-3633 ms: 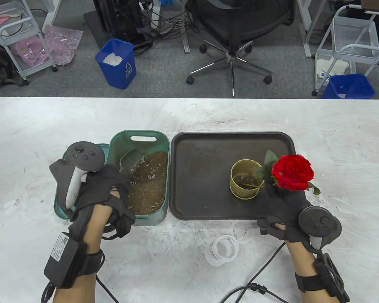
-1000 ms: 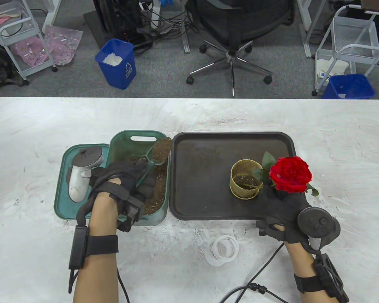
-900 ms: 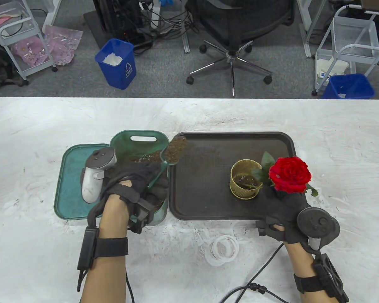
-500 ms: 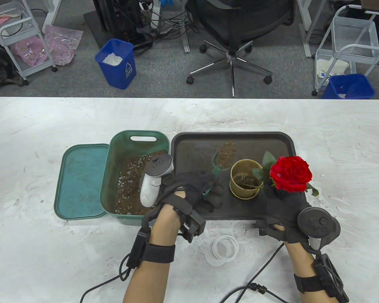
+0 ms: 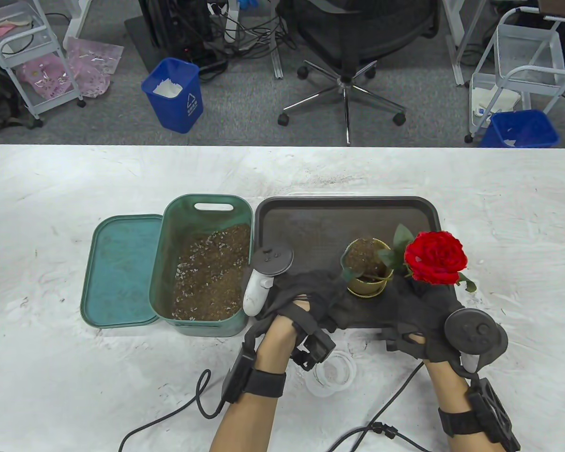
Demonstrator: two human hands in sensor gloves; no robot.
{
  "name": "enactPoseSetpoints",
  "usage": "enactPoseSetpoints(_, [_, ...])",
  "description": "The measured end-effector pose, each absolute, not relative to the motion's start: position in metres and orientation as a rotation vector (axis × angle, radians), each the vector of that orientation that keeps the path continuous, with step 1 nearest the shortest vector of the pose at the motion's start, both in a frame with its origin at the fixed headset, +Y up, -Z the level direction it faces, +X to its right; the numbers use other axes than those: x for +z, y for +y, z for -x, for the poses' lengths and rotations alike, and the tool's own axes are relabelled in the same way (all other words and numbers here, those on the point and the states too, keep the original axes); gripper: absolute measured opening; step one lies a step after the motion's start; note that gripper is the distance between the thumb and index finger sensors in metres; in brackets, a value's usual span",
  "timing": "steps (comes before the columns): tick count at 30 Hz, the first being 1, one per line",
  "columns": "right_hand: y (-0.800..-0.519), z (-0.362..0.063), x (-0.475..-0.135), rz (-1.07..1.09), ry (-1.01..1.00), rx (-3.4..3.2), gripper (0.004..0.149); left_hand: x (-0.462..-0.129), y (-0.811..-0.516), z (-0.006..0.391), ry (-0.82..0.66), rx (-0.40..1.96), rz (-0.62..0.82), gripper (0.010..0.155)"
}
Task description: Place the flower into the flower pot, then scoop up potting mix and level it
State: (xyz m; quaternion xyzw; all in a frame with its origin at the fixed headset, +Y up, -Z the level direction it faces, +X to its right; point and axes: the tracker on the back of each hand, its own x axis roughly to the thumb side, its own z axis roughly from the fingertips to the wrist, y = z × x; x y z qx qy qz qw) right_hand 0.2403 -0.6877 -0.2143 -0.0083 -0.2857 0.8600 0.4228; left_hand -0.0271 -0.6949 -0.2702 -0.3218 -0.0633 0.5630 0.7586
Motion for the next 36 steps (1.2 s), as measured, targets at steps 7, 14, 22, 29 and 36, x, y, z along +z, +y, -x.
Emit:
enactPoseSetpoints(7, [-0.688,-0.239,-0.214,0.010,-0.714,2.150,0.037,-0.266,-0.685,0.020,-0.125,1.052,0.571,0.059])
enactPoseSetpoints(14, [-0.688,-0.237,-0.214,-0.004,-0.717,2.153,0.037,-0.262,-0.676,0.013,-0.113,0.883,0.429,0.057])
enactPoseSetpoints(22, [-0.688,-0.237,-0.213,0.000,-0.716,2.150,0.037,-0.257,-0.671,0.002,-0.127,0.724,0.309,0.056])
enactPoseSetpoints(29, [-0.689,-0.237,-0.213,-0.006,-0.716,2.151,0.037,-0.248,-0.661,-0.009,-0.126,0.509,0.169,0.055])
enactPoseSetpoints(36, [-0.689,-0.236,-0.213,-0.009,-0.720,2.156,0.037,-0.248,-0.662,-0.010,-0.129,0.502,0.165,0.055])
